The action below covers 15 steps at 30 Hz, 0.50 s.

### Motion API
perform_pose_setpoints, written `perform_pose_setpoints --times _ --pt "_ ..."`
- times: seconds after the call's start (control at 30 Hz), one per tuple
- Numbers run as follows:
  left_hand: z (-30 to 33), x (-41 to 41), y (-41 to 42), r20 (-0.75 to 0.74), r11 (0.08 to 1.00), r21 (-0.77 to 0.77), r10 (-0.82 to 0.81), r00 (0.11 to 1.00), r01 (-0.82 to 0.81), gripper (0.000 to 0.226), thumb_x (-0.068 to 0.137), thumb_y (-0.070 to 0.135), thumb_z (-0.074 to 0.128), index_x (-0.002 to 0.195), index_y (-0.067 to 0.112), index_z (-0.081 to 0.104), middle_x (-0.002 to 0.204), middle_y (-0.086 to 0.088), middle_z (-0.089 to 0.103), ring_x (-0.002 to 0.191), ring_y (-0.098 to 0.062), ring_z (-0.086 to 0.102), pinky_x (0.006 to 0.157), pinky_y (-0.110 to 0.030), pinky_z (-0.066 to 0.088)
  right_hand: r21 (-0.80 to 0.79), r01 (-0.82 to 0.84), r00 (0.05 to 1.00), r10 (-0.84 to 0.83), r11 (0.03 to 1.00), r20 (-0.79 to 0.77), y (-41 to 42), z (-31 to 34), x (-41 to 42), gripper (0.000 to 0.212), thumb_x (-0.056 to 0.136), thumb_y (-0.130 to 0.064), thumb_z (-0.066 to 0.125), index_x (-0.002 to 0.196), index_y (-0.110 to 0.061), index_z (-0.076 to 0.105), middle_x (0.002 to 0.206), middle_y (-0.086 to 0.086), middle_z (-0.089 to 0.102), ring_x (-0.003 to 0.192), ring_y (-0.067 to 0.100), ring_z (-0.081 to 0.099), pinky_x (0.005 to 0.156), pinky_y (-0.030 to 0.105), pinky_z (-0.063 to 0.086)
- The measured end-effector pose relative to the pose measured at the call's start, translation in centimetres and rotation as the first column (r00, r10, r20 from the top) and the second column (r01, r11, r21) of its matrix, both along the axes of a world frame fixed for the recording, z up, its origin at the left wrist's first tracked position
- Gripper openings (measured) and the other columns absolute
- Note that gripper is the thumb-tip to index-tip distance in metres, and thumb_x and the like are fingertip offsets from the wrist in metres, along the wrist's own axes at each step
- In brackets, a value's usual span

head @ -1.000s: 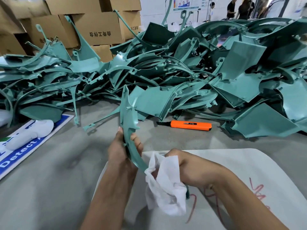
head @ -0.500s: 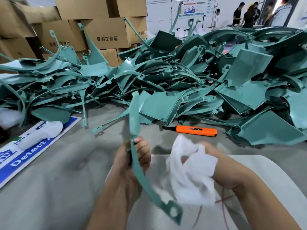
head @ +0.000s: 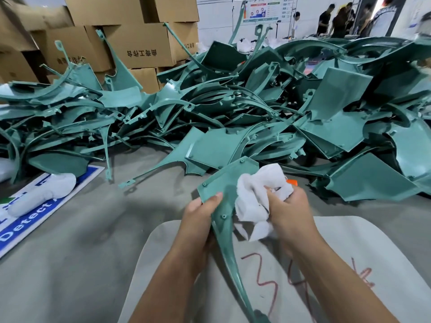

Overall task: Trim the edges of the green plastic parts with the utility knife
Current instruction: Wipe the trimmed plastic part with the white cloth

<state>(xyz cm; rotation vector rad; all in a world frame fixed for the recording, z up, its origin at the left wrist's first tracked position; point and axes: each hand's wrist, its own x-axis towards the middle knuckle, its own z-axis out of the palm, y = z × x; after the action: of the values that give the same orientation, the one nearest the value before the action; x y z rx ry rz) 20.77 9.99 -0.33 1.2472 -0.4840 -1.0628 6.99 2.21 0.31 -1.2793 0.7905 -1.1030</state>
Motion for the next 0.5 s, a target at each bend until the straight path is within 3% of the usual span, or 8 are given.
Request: perform_pose_setpoints --times 0.07,0.13,0.2,0.27,0.37,0.4,0.5 --pt "0.4 -0.8 0.4 -0.051 0.984 -0.11 -0.143 0.988 0.137 0.031 0.1 0.027 0.06 0.117 0.003 0.069 0.088 -0.02 0.071 0.062 -0.028 0.065 0.053 -0.031 0.054 -0.033 0.046 0.998 -0.047 0.998 -0.045 -0.3 -0.3 0.0 0.027 0.084 -0.022 0.072 0.061 -0.014 0.06 0.058 0.0 0.056 0.054 0.016 0.048 0.053 0.026 0.042" --pt "0.5 -1.1 0.5 -0.024 0.973 -0.145 -0.184 0.983 0.178 0.029 0.1 0.02 0.058 0.12 -0.001 0.062 0.086 -0.021 0.068 0.059 -0.028 0.063 0.05 -0.03 0.052 -0.039 0.071 0.994 -0.074 0.997 -0.08 -0.4 -0.4 0.0 0.032 0.093 -0.017 0.072 0.064 -0.007 0.061 0.061 0.008 0.056 0.057 0.02 0.049 0.057 0.035 0.044" --pt "0.6 -0.9 0.5 -0.016 0.979 -0.137 -0.153 0.988 0.149 0.02 0.092 0.013 0.061 0.101 -0.004 0.058 0.071 -0.015 0.06 0.045 -0.021 0.054 0.04 -0.024 0.043 -0.042 0.029 0.997 -0.032 0.999 -0.076 -0.3 -0.2 -0.3 0.037 0.097 -0.01 0.07 0.06 -0.009 0.063 0.06 0.007 0.059 0.053 0.019 0.053 0.056 0.029 0.046" --pt "1.0 -0.1 0.7 -0.058 0.977 -0.147 -0.166 0.984 0.156 0.018 0.08 0.014 0.064 0.082 0.0 0.054 0.06 -0.01 0.053 0.034 -0.015 0.044 0.033 -0.018 0.034 0.055 -0.102 0.993 0.098 0.993 0.064 0.0 0.2 -0.3 0.035 0.094 -0.007 0.069 0.061 -0.016 0.062 0.062 0.005 0.058 0.053 0.019 0.053 0.05 0.024 0.046" --pt "1.0 1.1 1.0 -0.109 0.953 -0.178 -0.267 0.957 0.246 0.018 0.074 0.007 0.068 0.08 0.001 0.052 0.055 -0.012 0.05 0.027 -0.014 0.04 0.028 -0.015 0.032 0.26 -0.076 0.983 0.028 0.963 0.181 -0.7 0.2 -0.7 0.035 0.104 0.01 0.046 0.089 -0.017 0.061 0.083 0.004 0.063 0.068 0.018 0.065 0.053 0.024 0.058" --pt "1.0 1.3 1.2 -0.108 0.943 -0.186 -0.299 0.948 0.276 0.018 0.075 0.007 0.067 0.083 0.001 0.052 0.055 -0.014 0.049 0.026 -0.015 0.04 0.027 -0.016 0.032 0.298 -0.074 0.979 0.012 0.952 0.205 -0.9 0.2 -0.9 0.036 0.103 0.013 0.046 0.089 -0.016 0.062 0.084 0.004 0.064 0.066 0.017 0.066 0.055 0.025 0.058" --pt "0.9 1.8 1.4 -0.075 0.926 -0.168 -0.354 0.932 0.339 0.023 0.075 0.006 0.065 0.092 0.0 0.049 0.056 -0.017 0.048 0.025 -0.018 0.04 0.027 -0.016 0.032 0.352 -0.114 0.981 0.049 0.929 0.189 -1.2 0.0 -1.3 0.032 0.093 0.004 0.059 0.065 -0.01 0.063 0.066 0.011 0.057 0.063 0.027 0.054 0.064 0.037 0.049"
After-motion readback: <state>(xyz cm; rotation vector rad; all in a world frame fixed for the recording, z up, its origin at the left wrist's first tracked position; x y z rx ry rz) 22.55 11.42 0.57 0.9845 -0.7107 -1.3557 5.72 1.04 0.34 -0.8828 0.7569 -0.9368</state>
